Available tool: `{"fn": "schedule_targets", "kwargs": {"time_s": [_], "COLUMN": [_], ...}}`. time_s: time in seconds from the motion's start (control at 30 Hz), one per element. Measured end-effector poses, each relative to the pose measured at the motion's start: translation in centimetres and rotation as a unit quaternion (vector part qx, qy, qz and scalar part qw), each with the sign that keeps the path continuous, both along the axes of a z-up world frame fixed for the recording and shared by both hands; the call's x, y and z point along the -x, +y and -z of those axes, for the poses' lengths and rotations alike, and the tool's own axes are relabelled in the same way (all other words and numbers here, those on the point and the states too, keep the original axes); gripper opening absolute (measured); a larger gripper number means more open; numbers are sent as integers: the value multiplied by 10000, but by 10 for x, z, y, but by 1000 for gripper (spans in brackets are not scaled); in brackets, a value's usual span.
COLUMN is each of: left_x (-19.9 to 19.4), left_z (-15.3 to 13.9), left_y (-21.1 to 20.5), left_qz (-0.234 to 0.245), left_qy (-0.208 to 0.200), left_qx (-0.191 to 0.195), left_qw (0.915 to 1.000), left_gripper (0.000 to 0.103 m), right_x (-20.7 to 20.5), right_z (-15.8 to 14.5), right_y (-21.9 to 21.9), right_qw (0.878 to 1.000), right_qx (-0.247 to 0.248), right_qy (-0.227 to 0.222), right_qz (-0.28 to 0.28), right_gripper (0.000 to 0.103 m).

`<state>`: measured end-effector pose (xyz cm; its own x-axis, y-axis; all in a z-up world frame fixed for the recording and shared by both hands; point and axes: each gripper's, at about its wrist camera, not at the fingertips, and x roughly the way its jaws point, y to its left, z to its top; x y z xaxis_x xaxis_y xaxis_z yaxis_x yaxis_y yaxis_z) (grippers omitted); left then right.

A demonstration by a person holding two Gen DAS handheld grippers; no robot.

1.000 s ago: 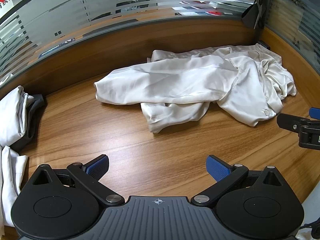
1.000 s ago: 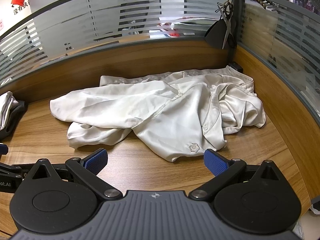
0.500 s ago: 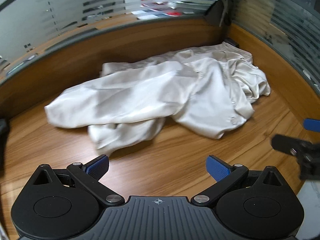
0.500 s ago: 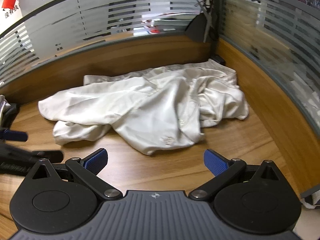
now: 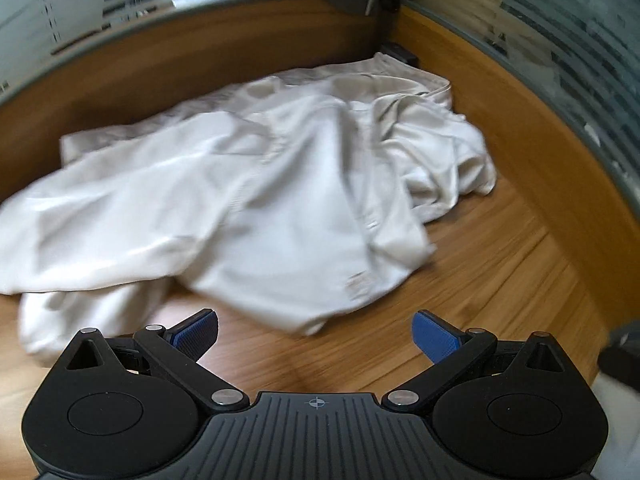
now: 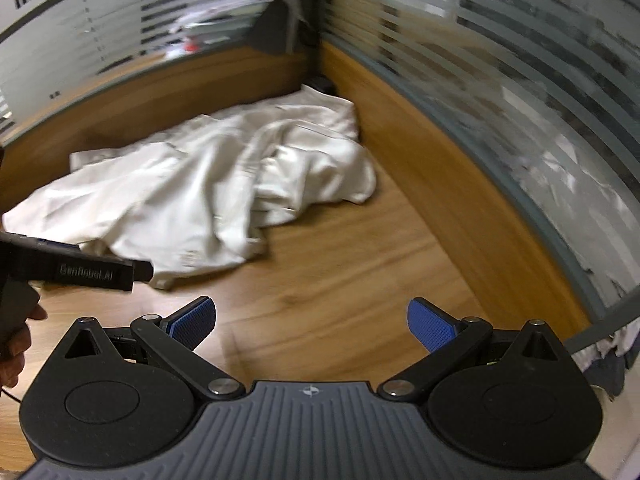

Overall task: Fold clothes
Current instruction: 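Reach the left tool to the shirt's front edge and close on it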

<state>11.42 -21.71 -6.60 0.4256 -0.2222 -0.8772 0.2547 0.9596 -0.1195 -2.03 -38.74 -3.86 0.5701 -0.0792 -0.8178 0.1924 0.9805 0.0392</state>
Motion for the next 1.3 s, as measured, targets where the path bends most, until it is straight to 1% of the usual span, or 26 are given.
{"fn": "schedule_targets", "kwargs": {"time_s": [0.1, 0.27, 0.33, 0.43, 0.5, 0.57, 0.6, 0.63, 0.67, 0.7, 0.77, 0.9, 0.97, 1.0, 1.03, 1.07, 1.13, 1.2, 1.3], "left_x": [-12, -27, -33, -40, -47, -52, -54, -56, -58, -60, -61, -52, -44, -39, -35, -30, -19, -3, 20], "left_z": [10, 24, 29, 33, 37, 41, 43, 44, 46, 47, 48, 42, 38, 36, 35, 34, 30, 24, 15], "left_y": [-21, -53, -63, -77, -83, -86, -85, -84, -83, -81, -72, -45, -25, -15, -4, 6, 27, 48, 76], "left_qz": [-142, -219, -186, -176, -188, -245, -277, -310, -342, -375, -458, -655, -743, -800, -856, -913, -1035, -1112, -1103], "left_qy": [48, -30, -78, -153, -140, -112, -107, -104, -101, -98, -97, -239, -263, -228, -193, -157, -129, -188, -224], "left_qx": [2, 1, 30, -32, -51, -97, -111, -122, -134, -145, -123, -88, -120, -123, -126, -129, -175, -276, -422], "left_qw": [9999, 9998, 9998, 9997, 9997, 9996, 9995, 9994, 9993, 9991, 9988, 9975, 9968, 9965, 9961, 9956, 9944, 9932, 9928], "left_gripper": [103, 103, 102, 96, 83, 77, 76, 74, 61, 44, 24, 18, 18, 15, 5, 3, 3, 3, 3], "right_x": [-1, -6, -8, -10, -10, -9, -9, -8, -9, -9, -11, -17, -21, -24, -26, -29, -35, -41, -49], "right_z": [5, 12, 15, 18, 16, 15, 14, 13, 12, 12, 12, 12, 12, 12, 12, 13, 13, 15, 15], "right_y": [-21, -55, -65, -74, -78, -81, -82, -83, -84, -84, -84, -78, -72, -67, -63, -58, -49, -37, -22], "right_qw": [9999, 9997, 9996, 9997, 9997, 9995, 9994, 9994, 9993, 9992, 9992, 9993, 9994, 9995, 9995, 9995, 9994, 9992, 9989], "right_qx": [53, -28, -39, 43, 127, 213, 251, 274, 291, 309, 311, 234, 179, 141, 96, 44, -69, -195, -319], "right_qy": [81, 176, 200, 216, 213, 217, 220, 225, 230, 235, 254, 262, 254, 248, 246, 247, 248, 233, 174], "right_qz": [28, 152, 172, 126, 68, 21, 5, -4, -10, -16, -22, -81, -132, -160, -184, -205, -243, -277, -292], "right_gripper": [103, 103, 103, 103, 103, 103, 103, 103, 103, 103, 103, 103, 103, 103, 103, 103, 103, 103, 103]}}
